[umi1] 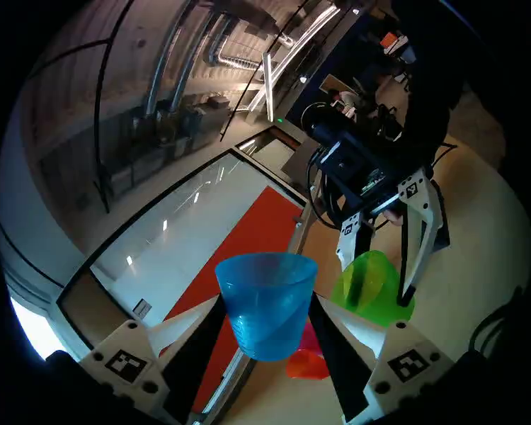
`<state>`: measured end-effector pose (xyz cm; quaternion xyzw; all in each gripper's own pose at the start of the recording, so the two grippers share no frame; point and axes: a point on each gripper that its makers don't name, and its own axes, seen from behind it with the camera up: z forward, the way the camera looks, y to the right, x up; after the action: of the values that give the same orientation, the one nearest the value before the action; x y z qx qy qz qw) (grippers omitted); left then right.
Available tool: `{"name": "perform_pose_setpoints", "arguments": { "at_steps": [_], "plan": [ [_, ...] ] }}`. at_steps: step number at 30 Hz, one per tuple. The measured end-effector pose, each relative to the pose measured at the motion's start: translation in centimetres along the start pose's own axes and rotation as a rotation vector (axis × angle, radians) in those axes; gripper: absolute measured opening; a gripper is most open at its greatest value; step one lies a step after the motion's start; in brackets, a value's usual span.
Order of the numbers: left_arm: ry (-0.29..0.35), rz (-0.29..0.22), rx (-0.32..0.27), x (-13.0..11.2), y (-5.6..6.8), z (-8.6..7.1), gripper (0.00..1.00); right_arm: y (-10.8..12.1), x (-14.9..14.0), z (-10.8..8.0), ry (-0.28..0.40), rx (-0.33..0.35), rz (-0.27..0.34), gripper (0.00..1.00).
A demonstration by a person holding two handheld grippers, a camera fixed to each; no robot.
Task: Pour water
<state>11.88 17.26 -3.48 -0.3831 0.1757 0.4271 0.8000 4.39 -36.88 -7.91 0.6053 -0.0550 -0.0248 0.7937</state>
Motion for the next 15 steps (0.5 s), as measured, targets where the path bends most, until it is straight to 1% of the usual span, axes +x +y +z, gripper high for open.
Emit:
{"name": "perform_pose_setpoints", "arguments": {
  "at_steps": [9,15],
  "plan": [
    [0.001,0.026,-0.008,0.02,0.23,0.09,0.8,-0.12,0.04,-0.03,0.007,0.002,0.001,0.86],
    [0.002,0.033,-0.004,0.06,0.11,0.17,0.81,-0.09,-0.07,-0.07,0.008,0.004,0.001,0.86]
  ]
}}
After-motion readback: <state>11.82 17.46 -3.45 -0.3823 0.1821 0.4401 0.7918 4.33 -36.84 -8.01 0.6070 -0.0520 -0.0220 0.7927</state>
